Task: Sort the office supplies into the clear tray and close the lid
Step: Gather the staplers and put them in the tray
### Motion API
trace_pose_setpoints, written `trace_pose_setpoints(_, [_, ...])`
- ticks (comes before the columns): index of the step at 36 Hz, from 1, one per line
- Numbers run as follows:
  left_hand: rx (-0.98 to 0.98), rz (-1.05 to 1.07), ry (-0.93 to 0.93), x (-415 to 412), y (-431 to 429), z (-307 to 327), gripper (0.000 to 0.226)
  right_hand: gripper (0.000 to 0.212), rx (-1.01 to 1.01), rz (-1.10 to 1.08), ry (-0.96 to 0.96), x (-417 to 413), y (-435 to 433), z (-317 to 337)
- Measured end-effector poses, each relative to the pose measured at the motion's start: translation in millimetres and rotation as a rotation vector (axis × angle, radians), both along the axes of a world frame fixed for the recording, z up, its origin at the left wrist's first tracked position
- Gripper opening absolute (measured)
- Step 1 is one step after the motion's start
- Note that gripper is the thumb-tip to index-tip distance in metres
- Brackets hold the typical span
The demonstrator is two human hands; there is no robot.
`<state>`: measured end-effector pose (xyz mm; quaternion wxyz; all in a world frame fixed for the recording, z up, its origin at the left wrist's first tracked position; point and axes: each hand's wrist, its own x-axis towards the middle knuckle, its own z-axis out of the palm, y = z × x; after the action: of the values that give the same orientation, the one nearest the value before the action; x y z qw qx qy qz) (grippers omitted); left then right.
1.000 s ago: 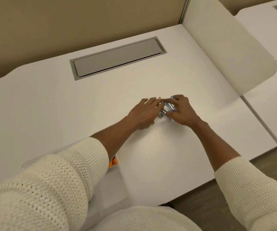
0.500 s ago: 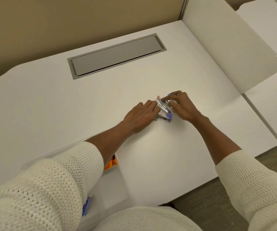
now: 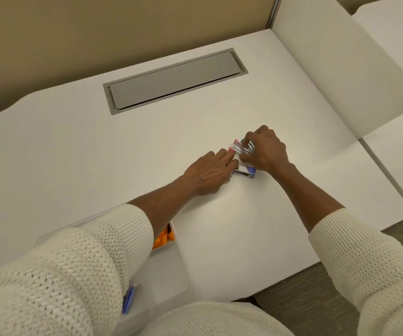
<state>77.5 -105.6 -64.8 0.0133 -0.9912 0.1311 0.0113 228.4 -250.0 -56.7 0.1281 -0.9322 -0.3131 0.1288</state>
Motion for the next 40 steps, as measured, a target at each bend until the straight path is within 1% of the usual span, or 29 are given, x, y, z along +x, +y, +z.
trace_pose_setpoints(2, [0.014,-0.001,-0.004,2.7,-0.8,-4.2,0.043,0.031,-0.002,-0.011,-0.019,0.4,-0.2,0.2])
trace_pose_setpoints(3, [0.009,0.009,-0.008,3.6,-1.8,-5.2,0.041,0.031,0.001,-0.016,-0.025,0.4,-0.7,-0.2])
trace_pose_setpoints(6, [-0.033,0.046,-0.027,4.4,-3.9,-6.4,0.026,0.036,0.002,-0.035,-0.007,-0.8,-3.2,-3.5])
trace_pose_setpoints(9, [-0.037,0.074,-0.018,2.5,-6.0,-6.1,0.02,0.039,0.017,-0.057,0.015,-0.9,-4.9,-5.7])
trace_pose_setpoints(12, [-0.049,0.098,0.004,0.7,-7.5,-5.1,0.018,0.028,0.045,-0.1,0.029,-0.4,-4.3,-6.2])
trace_pose_setpoints(15, [-0.069,0.142,0.025,-2.1,-7.8,-4.7,0.022,0.019,0.122,-0.187,0.046,-1.1,-5.6,-6.2])
trace_pose_setpoints(17, [-0.119,0.195,0.031,-4.9,-6.4,-2.9,0.023,0.019,0.176,-0.246,0.071,-1.9,-8.1,-4.9])
trace_pose_setpoints(20, [-0.266,0.327,0.011,-11.2,-4.6,6.0,0.019,0.024,0.249,-0.329,0.123,-5.7,-12.1,1.4])
trace_pose_setpoints(24, [-0.493,0.528,-0.032,-29.1,-4.5,31.5,0.017,0.029,0.412,-0.475,0.289,-22.2,-17.8,18.0])
trace_pose_setpoints(28, [-0.676,0.738,-0.015,-60.5,-5.3,66.4,0.02,0.033,0.57,-0.495,0.435,-58.3,-18.5,43.3])
trace_pose_setpoints(31, [-0.792,0.893,0.015,-93.2,-8.6,96.5,0.028,0.031,0.608,-0.475,0.587,-95.6,-17.0,57.9])
trace_pose_setpoints(35, [-0.844,1.102,0.051,-151.2,-15.5,126.3,0.03,0.024,0.655,-0.425,0.811,-153.8,-17.9,77.1])
trace_pose_setpoints(40, [-0.894,1.281,0.134,-224.7,-34.0,135.1,0.031,0.022,0.593,-0.384,1.042,-224.8,-16.9,92.3])
